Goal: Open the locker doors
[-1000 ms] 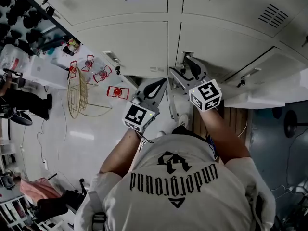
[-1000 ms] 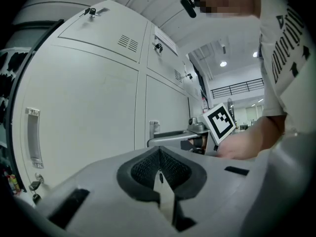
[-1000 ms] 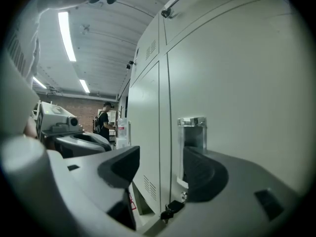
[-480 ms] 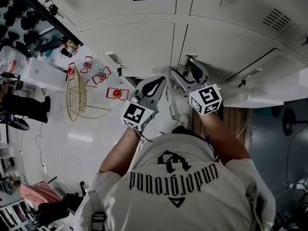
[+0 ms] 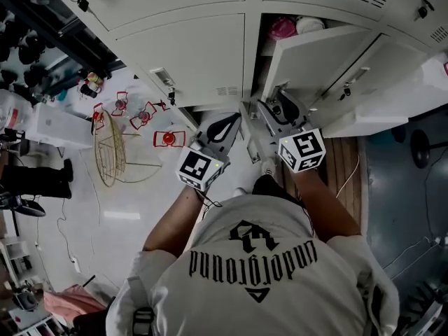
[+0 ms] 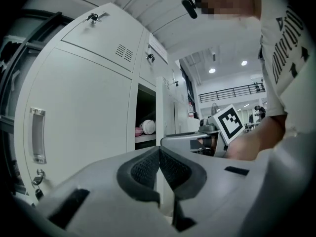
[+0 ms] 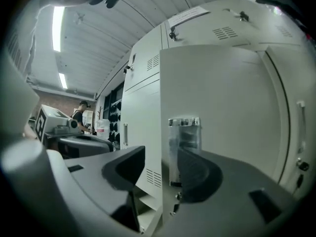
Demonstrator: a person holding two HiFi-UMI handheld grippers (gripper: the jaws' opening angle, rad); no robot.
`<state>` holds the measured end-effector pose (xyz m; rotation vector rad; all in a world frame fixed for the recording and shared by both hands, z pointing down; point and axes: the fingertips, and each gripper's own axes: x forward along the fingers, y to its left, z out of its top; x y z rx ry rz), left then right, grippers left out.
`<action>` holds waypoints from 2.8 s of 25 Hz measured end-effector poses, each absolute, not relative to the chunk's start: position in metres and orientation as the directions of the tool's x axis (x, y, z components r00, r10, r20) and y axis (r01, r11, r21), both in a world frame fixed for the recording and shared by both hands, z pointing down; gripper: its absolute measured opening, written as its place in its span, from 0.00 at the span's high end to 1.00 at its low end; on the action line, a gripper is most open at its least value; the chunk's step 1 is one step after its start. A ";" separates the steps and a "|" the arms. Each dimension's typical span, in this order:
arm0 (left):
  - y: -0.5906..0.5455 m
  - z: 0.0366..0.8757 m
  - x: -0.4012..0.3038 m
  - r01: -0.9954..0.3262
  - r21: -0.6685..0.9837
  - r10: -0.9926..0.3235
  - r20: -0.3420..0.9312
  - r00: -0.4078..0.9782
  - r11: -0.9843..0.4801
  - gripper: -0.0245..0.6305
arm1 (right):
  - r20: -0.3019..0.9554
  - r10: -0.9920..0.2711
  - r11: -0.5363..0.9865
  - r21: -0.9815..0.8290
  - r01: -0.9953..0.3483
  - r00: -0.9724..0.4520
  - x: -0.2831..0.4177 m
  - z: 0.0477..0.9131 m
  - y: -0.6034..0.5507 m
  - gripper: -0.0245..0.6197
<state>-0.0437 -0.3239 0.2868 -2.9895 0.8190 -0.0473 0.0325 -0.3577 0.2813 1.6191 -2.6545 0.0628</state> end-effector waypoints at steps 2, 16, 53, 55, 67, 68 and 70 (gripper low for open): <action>-0.318 0.289 -0.040 -0.491 -0.032 -0.492 0.020 0.870 -0.871 0.95 | 0.050 -0.907 0.419 -0.014 -0.908 -0.419 0.041 0.281 -0.343 0.67; -0.277 0.280 0.036 -0.388 -0.028 -0.388 0.000 0.922 -0.921 0.95 | 0.081 -0.902 0.425 0.003 -0.905 -0.424 0.099 0.283 -0.262 0.76; -0.155 0.276 0.211 -0.527 -0.096 -0.531 0.019 0.847 -0.844 0.95 | 0.062 -0.874 0.485 0.045 -0.873 -0.482 0.335 0.289 -0.172 0.85; -0.154 0.276 0.212 -0.530 -0.097 -0.534 0.020 0.845 -0.842 0.95 | 0.060 -0.871 0.490 0.045 -0.871 -0.487 0.334 0.289 -0.171 0.85; -0.157 0.297 0.201 -0.537 -0.098 -0.542 0.037 0.839 -0.838 0.95 | 0.073 -0.879 0.474 0.020 -0.880 -0.472 0.333 0.318 -0.153 0.71; -0.158 0.301 0.201 -0.536 -0.097 -0.542 0.039 0.840 -0.838 0.95 | 0.077 -0.880 0.472 0.015 -0.882 -0.469 0.333 0.324 -0.152 0.70; -0.157 0.311 0.199 -0.535 -0.089 -0.540 0.049 0.840 -0.840 0.95 | 0.088 -0.881 0.467 0.006 -0.884 -0.465 0.333 0.337 -0.147 0.68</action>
